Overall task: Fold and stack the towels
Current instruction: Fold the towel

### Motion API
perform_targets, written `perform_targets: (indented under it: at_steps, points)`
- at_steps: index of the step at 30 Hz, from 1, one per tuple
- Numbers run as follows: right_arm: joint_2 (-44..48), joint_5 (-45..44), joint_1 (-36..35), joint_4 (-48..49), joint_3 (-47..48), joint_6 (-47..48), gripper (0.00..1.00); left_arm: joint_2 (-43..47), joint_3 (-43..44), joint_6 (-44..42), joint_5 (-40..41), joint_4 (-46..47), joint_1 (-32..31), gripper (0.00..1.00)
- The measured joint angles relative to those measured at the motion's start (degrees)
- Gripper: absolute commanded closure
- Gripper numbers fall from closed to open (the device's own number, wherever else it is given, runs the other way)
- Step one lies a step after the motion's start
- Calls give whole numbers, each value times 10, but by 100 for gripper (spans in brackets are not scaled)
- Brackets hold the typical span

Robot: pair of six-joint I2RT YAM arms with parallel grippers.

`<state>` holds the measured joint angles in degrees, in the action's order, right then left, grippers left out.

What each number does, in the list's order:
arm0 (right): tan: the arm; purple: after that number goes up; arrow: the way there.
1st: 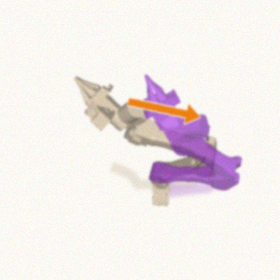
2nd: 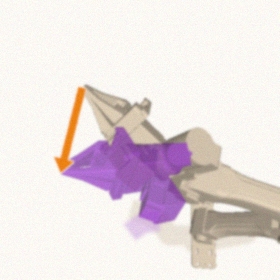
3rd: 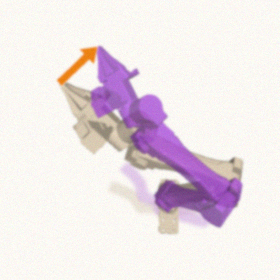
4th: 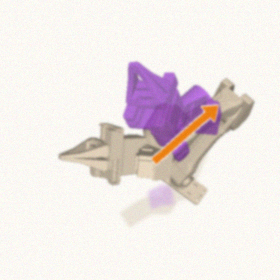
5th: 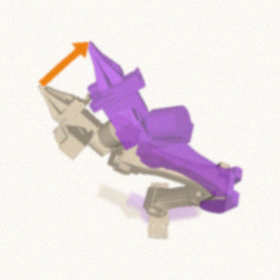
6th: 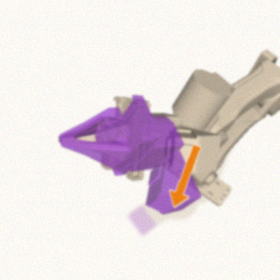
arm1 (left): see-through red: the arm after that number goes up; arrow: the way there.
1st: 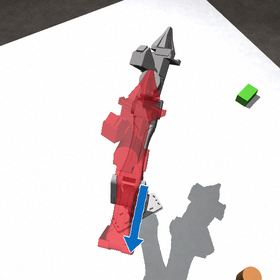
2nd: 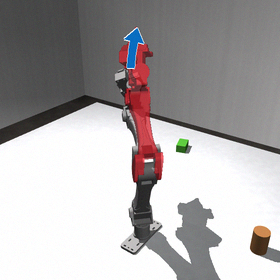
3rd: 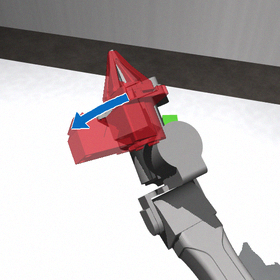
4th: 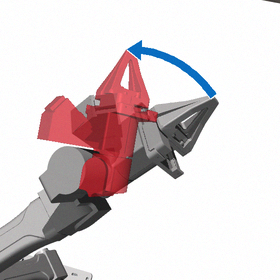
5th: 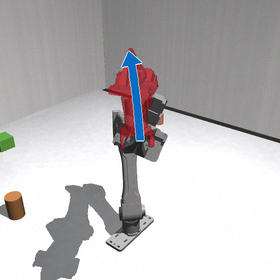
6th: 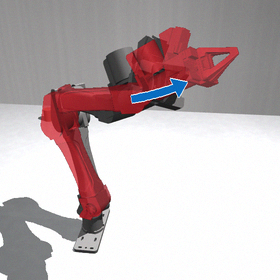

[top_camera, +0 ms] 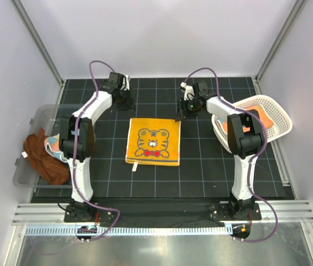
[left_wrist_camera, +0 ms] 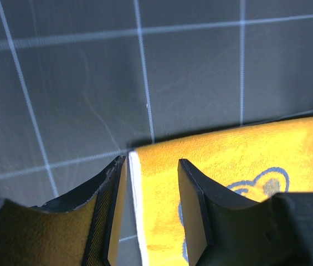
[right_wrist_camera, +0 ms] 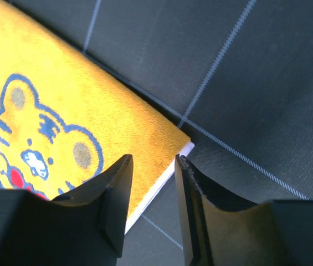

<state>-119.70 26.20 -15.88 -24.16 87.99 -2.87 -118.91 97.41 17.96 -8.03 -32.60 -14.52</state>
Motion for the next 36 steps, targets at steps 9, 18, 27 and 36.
perform_targets:
  at_steps: [9,18,27,36]
  points:
    - [-33,41,16,-89,108,77,47,-38,34,-108,-46,-16,10,52]
    - [-115,76,29,-180,177,147,47,-96,48,-177,-105,-49,17,52]
    - [-130,119,29,-212,178,176,60,-105,61,-217,-124,-63,20,55]
    - [-143,134,30,-216,191,178,60,-115,78,-235,-127,-79,20,59]
